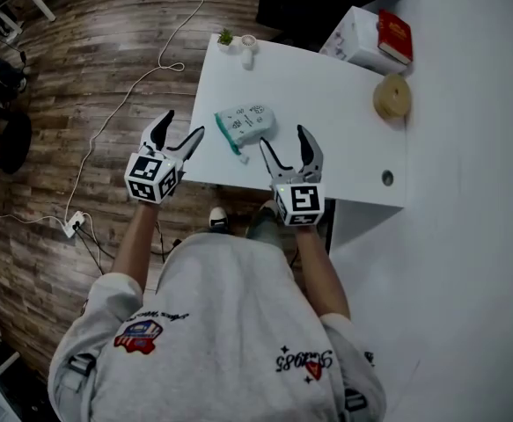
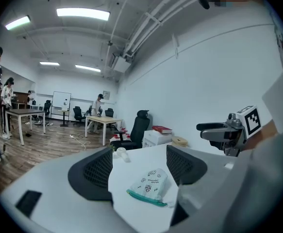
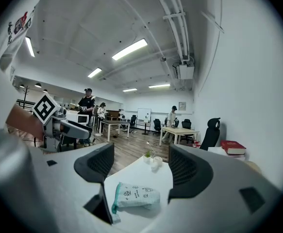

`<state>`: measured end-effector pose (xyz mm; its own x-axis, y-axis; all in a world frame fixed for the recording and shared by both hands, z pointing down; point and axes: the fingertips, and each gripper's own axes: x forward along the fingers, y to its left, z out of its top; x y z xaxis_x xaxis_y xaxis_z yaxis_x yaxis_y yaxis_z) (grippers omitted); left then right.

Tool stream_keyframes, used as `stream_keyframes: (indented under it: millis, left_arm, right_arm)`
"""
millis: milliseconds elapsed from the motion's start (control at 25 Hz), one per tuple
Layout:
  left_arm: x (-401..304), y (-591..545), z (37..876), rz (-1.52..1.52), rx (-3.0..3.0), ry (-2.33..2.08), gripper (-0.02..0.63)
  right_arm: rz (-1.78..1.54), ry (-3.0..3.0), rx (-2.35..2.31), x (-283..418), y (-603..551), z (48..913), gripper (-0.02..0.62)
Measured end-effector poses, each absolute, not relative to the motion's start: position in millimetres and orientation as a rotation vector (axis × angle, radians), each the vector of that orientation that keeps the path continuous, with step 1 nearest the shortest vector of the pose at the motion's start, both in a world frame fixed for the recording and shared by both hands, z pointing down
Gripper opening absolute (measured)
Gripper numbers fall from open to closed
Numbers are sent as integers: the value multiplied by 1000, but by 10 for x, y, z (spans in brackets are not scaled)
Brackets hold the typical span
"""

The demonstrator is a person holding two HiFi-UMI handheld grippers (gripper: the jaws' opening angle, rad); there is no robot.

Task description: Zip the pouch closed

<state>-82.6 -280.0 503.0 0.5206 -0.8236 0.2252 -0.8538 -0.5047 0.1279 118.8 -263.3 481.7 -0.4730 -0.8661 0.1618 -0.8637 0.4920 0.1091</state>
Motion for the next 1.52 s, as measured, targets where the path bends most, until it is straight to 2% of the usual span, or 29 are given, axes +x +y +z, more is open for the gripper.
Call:
stream_keyframes:
  millis: [640, 1320, 1520]
  left_arm:
    - [-972, -2741, 5345, 210, 2458, -1447, 344]
    - [-1602, -2371, 5723, 277, 2298, -1558, 344]
    - [-1835, -2273, 5796, 287, 2244, -1607, 344]
  right_arm:
    - [-70, -2565, 1332, 982, -2762, 5007, 339]
    - [77, -2402, 900, 530, -2591, 6511, 319]
    - [79, -2311, 718, 478, -2489, 6987, 274]
